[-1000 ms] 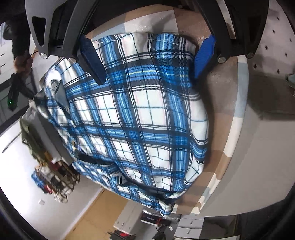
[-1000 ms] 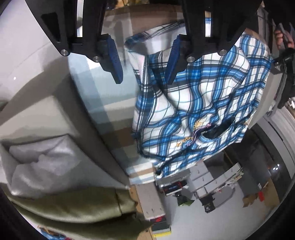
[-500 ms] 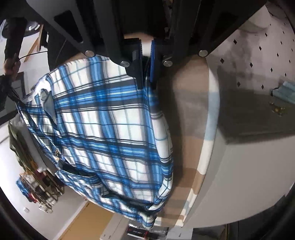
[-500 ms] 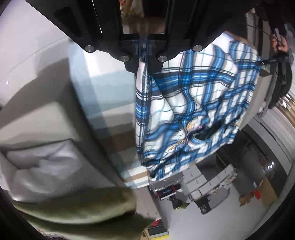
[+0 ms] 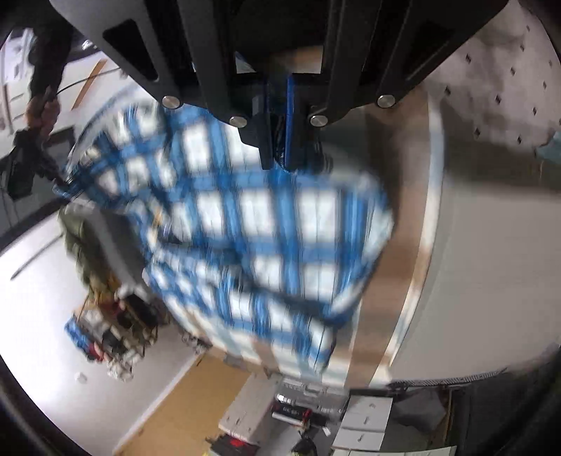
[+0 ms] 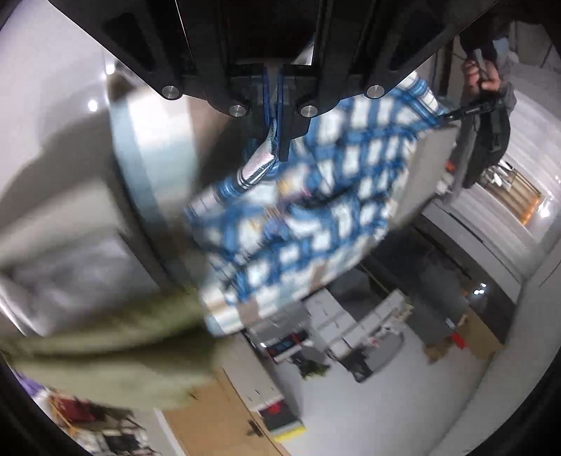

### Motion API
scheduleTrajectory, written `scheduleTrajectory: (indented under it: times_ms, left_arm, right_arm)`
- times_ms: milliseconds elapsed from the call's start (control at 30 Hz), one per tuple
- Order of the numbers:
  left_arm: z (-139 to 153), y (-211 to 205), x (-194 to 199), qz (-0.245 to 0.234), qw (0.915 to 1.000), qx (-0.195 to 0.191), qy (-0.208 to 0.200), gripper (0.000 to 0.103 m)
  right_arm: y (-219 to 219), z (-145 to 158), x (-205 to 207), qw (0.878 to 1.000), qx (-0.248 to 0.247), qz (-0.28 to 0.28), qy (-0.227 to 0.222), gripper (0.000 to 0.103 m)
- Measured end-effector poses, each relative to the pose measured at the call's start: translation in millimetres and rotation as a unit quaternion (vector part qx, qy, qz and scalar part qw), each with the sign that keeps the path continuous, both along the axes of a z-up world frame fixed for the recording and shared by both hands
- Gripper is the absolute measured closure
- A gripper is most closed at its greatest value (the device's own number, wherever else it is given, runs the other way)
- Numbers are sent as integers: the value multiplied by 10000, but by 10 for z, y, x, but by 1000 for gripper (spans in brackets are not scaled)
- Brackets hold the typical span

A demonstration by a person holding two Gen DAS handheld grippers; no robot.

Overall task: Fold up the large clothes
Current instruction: 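Grasp the shirt edge with both grippers and lift it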

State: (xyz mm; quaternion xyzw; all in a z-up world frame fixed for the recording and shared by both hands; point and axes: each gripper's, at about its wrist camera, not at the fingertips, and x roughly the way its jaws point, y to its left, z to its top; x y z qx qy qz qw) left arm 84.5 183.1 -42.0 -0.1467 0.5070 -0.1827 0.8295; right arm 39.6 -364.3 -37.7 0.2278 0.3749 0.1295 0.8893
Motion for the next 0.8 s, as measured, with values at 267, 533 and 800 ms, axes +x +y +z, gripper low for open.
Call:
scheduleTrajectory:
  times_ms: [267,533,800]
  left_arm:
    - [315,27,1308,616,9961,-619,-86,102]
    - [-215,334,1936,1485,9858,-540,566,102]
    - [-415,-45,1602,215,9977,381,522,35]
  right_arm:
    - [196,448,1461,9979,-90,-448,-451,100]
    - [149,-183,2572,9898,-614,-1070,716,97]
    - [95,-541,2629,9759,-1585,-1049,1071,55]
